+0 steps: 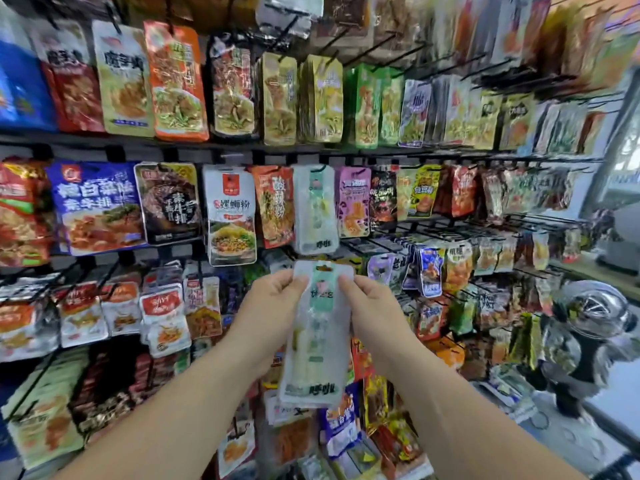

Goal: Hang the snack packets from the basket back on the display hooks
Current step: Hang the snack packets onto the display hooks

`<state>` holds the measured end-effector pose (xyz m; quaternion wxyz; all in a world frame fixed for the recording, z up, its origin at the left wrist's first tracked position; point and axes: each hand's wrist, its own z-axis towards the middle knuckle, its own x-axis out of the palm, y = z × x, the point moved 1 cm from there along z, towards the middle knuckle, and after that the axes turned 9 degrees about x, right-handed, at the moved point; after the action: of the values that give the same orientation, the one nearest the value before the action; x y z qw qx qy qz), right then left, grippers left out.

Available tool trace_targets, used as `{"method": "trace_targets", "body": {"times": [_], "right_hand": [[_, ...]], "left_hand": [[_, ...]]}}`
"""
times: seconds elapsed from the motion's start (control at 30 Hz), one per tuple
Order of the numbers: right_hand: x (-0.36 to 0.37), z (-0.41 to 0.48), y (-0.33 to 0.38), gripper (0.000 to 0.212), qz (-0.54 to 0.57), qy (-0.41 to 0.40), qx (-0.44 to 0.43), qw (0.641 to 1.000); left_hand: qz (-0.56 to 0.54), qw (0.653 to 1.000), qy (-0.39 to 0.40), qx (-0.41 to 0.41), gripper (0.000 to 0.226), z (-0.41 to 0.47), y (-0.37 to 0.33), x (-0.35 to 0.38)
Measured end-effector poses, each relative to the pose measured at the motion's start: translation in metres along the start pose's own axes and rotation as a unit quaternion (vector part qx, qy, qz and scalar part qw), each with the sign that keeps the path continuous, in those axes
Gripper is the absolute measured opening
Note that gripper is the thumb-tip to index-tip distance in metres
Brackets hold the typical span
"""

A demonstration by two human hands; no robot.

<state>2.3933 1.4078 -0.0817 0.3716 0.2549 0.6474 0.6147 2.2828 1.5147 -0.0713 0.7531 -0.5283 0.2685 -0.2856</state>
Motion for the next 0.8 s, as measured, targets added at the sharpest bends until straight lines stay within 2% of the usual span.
{"method": "trace_targets", "body": {"times": [0.13, 0.3, 0.43, 0.5, 0.6, 0.8], "right_hand": [[0.008, 0.061, 0.023, 0.068, -0.022, -0.026, -0.041, 0.999], [-0.003, 0.125, 0.066, 0.051, -0.046, -0.063, -0.07, 0.995], [-0.004, 0.173, 0.096, 0.051, -0.06, -0.074, -0.076, 0.992], [-0.001, 0.194, 0.103, 0.051, -0.072, -0.082, -0.105, 0.989], [0.001, 0.217, 0.105, 0.052, -0.065, -0.093, -0.13, 0.985], [-0.002, 0.245, 0.097, 0.055, -0.037, -0.081, -0.156, 0.984]], "left_hand": [[0.003, 1.0, -0.012, 0.023, 0.026, 0.065, -0.001, -0.001], [0.017, 0.999, -0.024, 0.044, 0.026, 0.141, -0.017, 0.003], [-0.01, 0.998, -0.054, 0.038, 0.025, 0.193, -0.025, 0.003], [0.009, 0.996, -0.076, 0.05, 0.031, 0.214, -0.025, 0.005], [0.039, 0.99, -0.11, 0.08, 0.053, 0.239, -0.018, 0.008], [0.09, 0.974, -0.168, 0.121, 0.04, 0.249, -0.019, 0.014]]}}
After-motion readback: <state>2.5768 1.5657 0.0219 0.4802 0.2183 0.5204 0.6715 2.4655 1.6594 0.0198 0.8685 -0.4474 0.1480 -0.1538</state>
